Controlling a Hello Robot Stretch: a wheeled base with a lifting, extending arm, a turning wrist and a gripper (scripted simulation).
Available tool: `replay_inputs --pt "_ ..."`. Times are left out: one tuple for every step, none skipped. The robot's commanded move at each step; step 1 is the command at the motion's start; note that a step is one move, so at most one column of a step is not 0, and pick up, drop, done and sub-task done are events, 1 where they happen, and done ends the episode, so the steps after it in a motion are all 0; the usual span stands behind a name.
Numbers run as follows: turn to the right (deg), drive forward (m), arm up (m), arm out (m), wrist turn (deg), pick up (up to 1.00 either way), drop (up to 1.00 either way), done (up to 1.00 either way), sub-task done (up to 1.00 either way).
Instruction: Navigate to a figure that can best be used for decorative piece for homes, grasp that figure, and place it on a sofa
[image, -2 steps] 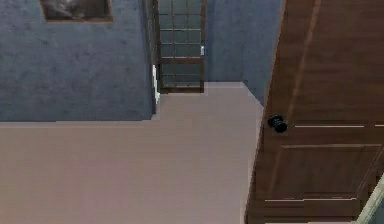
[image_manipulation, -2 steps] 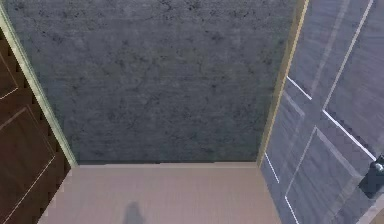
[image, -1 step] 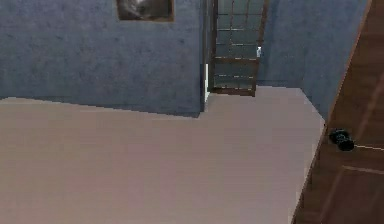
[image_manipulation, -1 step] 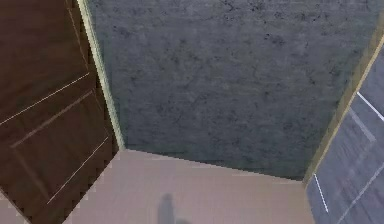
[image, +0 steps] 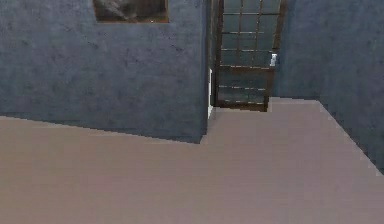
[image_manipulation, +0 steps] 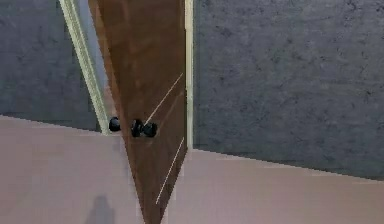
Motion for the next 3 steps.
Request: replay_inputs --pt "12.0 0.00 0.00 0.00 0.0 0.00 0.00 0.00 0.00" --pt "0.0 0.65 0.00 0.00 0.0 0.00 0.00 0.00 0.00" --pt "45.0 0.00 0.00 0.00 0.0 0.00 0.00 0.00 0.00"
